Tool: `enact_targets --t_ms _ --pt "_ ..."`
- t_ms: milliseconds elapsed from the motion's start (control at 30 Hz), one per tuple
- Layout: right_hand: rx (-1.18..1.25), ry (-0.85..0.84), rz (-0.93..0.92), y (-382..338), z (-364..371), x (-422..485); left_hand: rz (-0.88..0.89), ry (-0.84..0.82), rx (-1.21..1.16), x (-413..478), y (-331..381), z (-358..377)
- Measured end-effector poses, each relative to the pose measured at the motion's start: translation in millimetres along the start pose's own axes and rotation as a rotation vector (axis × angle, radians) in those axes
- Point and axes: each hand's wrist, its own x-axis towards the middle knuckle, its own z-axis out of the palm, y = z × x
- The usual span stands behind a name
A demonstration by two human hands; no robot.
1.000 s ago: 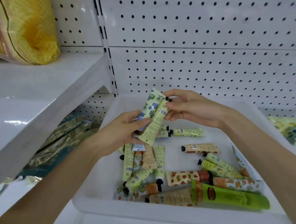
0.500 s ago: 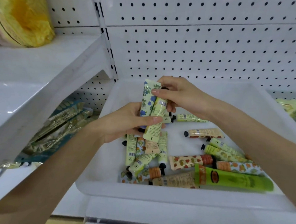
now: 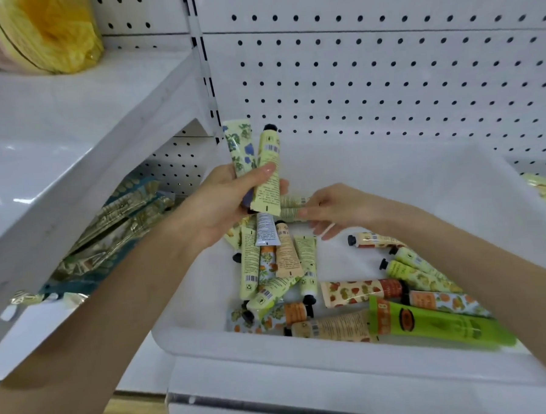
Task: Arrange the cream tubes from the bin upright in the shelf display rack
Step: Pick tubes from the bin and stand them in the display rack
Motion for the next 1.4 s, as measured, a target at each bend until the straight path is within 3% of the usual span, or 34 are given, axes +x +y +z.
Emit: enact_targets --t_ms 100,367,667,867,1133,1400 --pt "0.014 -0.076 -0.016 3 21 6 0.013 0.060 -0.052 1 2 -2" --pt "0.018 -0.091 -0.001 -8 43 2 0.029 0.057 -0.134 3 3 -4" --pt "0.091 -0.161 0.171 -11 15 4 -0.011 0.062 -0.180 4 4 -3" --pt "0.190 0.034 0.034 -10 -44 -15 -0.001 0.013 -0.136 2 2 -4" --pt "0.430 -0.102 -0.165 -28 -51 -37 -0.091 -0.109 -0.023 -4 5 2" --pt "0.545 -0.057 -0.316 -38 -37 -40 -0.201 -0.190 0.080 -6 4 4"
